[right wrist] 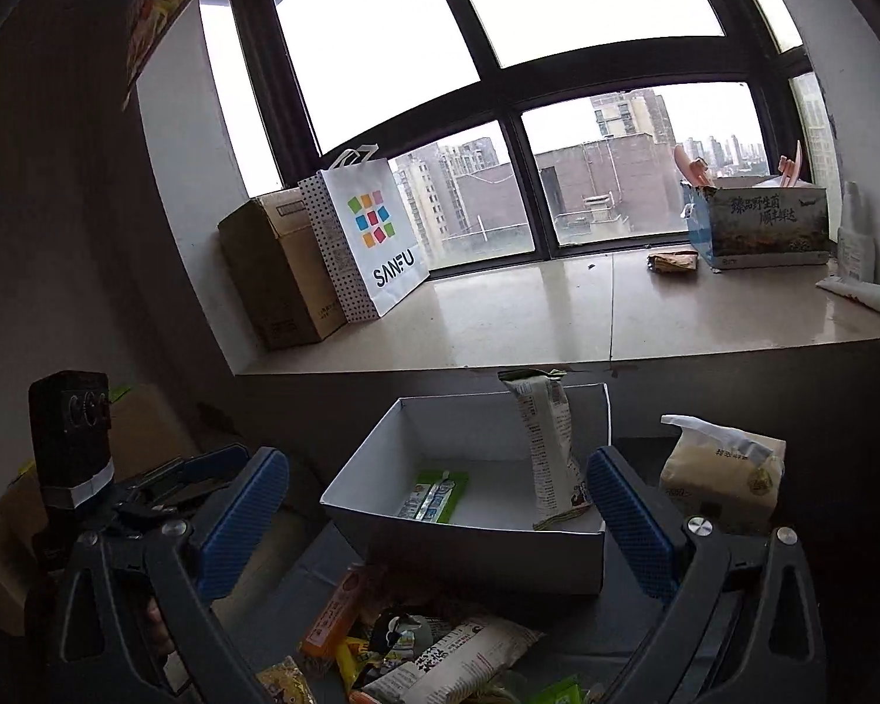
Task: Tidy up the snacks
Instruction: 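Grasp the long green snack stick with the right gripper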
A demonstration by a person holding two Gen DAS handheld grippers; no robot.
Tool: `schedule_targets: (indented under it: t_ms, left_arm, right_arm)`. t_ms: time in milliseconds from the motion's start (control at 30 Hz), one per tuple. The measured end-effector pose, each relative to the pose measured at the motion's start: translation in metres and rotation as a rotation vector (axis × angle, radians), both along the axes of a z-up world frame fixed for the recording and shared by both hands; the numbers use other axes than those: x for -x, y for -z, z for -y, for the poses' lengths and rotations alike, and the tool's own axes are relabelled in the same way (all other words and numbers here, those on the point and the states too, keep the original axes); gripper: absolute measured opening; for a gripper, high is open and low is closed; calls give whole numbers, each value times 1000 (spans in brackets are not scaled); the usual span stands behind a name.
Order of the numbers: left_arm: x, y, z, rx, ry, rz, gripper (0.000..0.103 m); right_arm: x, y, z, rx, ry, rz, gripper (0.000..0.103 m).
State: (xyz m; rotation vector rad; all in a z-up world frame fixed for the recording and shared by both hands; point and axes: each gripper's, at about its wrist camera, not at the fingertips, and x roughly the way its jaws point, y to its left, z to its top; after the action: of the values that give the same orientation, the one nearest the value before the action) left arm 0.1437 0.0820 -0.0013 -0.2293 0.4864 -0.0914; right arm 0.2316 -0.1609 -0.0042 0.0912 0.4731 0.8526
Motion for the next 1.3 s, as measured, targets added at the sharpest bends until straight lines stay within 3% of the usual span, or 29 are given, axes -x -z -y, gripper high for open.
schedule_targets:
  t_ms: [333, 533, 833, 933, 1100, 1300]
  left_arm:
    - [100, 25, 20, 13, -24, 1, 103]
    - [125, 37, 19, 46, -29, -23, 103]
    - [139, 47, -3, 66, -74, -50, 103]
    - [140, 50, -4, 56, -63, -60, 103]
    - [139, 58, 2, 19, -49, -86, 103]
    - [136, 73, 2, 14, -45, -134, 103]
  right_arm:
    - [114, 37, 37, 147, 18, 136, 103]
    - [145, 63, 72, 81, 34, 68, 103]
    - [101, 116, 102, 212, 197, -94, 103]
    - [87, 138, 93, 299, 169, -101, 103]
    - [59, 175, 72, 532, 161, -90, 103]
    - [25, 204, 64, 526, 67, -190, 103]
